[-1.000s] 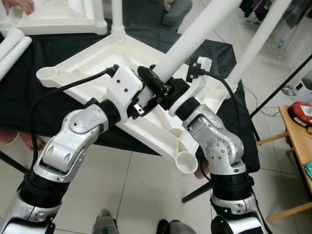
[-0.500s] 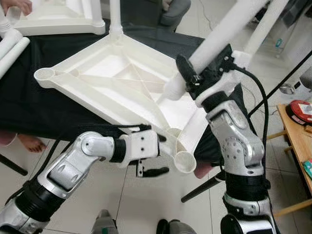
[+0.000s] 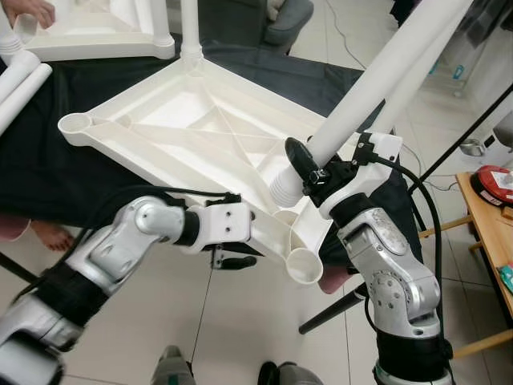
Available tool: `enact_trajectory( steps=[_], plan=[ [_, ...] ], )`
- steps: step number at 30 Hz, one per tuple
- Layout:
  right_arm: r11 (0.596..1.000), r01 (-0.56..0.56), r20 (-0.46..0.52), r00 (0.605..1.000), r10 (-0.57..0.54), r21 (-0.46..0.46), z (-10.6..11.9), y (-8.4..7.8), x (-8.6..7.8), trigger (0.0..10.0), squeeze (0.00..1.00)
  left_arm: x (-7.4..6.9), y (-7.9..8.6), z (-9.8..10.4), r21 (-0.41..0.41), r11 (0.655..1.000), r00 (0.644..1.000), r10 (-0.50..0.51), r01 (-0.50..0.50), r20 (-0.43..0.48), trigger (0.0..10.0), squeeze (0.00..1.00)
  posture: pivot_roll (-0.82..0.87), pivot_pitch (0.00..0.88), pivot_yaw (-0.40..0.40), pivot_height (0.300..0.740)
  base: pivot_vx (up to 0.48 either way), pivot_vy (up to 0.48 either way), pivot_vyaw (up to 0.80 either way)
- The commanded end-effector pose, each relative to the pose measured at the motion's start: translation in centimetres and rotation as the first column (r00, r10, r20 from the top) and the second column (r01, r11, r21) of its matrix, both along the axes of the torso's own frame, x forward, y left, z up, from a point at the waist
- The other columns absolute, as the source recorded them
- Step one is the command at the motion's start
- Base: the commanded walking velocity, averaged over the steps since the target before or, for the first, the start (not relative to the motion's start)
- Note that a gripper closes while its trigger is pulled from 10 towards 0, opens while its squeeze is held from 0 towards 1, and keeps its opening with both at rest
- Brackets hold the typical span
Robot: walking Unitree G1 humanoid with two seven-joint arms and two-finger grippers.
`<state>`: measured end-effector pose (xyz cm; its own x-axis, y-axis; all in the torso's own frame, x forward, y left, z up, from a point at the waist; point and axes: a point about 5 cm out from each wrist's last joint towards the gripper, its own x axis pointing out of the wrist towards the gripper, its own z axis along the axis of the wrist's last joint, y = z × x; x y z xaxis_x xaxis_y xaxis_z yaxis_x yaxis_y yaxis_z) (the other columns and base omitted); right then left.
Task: Building children table
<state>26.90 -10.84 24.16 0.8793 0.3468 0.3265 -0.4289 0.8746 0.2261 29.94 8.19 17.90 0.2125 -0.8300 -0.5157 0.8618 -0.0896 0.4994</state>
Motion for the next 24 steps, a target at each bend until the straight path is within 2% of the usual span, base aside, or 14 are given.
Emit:
enact_trajectory(
  steps=[1,6,7,8,9,10,11,15,19,22,24],
  plan=[
    [1.000,0.015,0.012,1.000,-0.015,-0.003,0.2,-0.1,-0.3,10.0,0.00,1.3,0.0,0.4,0.011,0.999,0.998,0.037,-0.038,0.051,10.0,0.00,0.15,0.130,-0.065,0.740,0.000,0.000,0.00],
    [1.000,0.028,0.014,1.000,-0.028,-0.004,0.3,-0.4,-0.3,10.0,0.00,1.7,0.2,-0.3,0.059,0.998,0.998,0.029,-0.031,0.048,10.0,0.00,0.14,0.132,-0.062,0.740,0.000,0.000,0.00],
    [0.999,0.032,0.016,0.999,-0.032,-0.004,0.3,-0.5,-0.3,10.0,0.00,1.7,0.4,-0.7,0.075,0.997,0.999,0.026,-0.029,0.032,9.3,0.00,0.14,0.135,-0.060,0.740,0.000,0.000,0.00],
    [0.999,0.036,0.017,0.999,-0.036,-0.004,0.4,-0.6,-0.2,10.0,0.00,1.7,0.6,-1.1,0.091,0.995,0.999,0.026,-0.028,0.020,3.6,0.00,0.14,0.135,-0.060,0.740,0.000,0.000,0.00],
    [0.999,0.036,0.017,0.999,-0.036,-0.004,0.4,-0.6,-0.2,10.0,0.00,1.7,0.6,-1.1,0.091,0.995,0.999,0.026,-0.028,0.020,3.6,0.00,0.14,0.135,-0.060,0.740,0.000,0.000,0.00],
    [0.999,0.039,0.017,0.999,-0.039,-0.004,0.5,-0.6,-0.3,10.0,0.00,1.7,0.9,-1.4,0.098,0.995,1.000,0.025,-0.025,0.003,1.6,0.00,0.14,0.140,-0.059,0.740,0.000,0.000,0.00],
    [0.999,0.041,0.017,0.999,-0.041,-0.003,0.5,-0.7,-0.3,10.0,0.00,1.7,1.0,-1.6,0.101,0.995,1.000,0.023,-0.022,-0.008,0.0,0.00,0.14,0.140,-0.059,0.740,0.000,0.000,0.00],
    [0.999,0.038,0.013,0.999,-0.038,-0.002,0.5,-0.5,-0.4,10.0,0.00,1.7,1.2,-1.8,0.099,0.995,0.999,0.021,-0.017,-0.035,0.0,0.00,0.14,0.140,-0.059,0.740,0.000,0.000,0.00],
    [1.000,0.030,0.010,0.999,-0.030,-0.001,0.6,-0.3,-0.4,10.0,0.00,2.0,1.2,-2.1,0.066,0.997,0.997,0.040,-0.036,-0.060,0.0,0.00,0.14,0.144,-0.065,0.740,0.000,0.000,0.00],
    [1.000,0.030,0.010,0.999,-0.030,-0.001,0.7,-0.3,-0.3,10.0,0.00,2.5,1.0,-1.7,0.003,0.998,0.994,0.070,-0.070,-0.080,0.0,0.00,0.14,0.144,-0.065,0.740,0.000,0.000,0.00],
    [1.000,0.030,0.010,0.999,-0.030,-0.001,0.7,-0.3,-0.3,10.0,0.00,2.5,1.0,-1.7,0.003,0.998,0.994,0.070,-0.070,-0.080,0.0,0.00,0.14,0.144,-0.065,0.740,0.000,0.000,0.00]
  ],
)
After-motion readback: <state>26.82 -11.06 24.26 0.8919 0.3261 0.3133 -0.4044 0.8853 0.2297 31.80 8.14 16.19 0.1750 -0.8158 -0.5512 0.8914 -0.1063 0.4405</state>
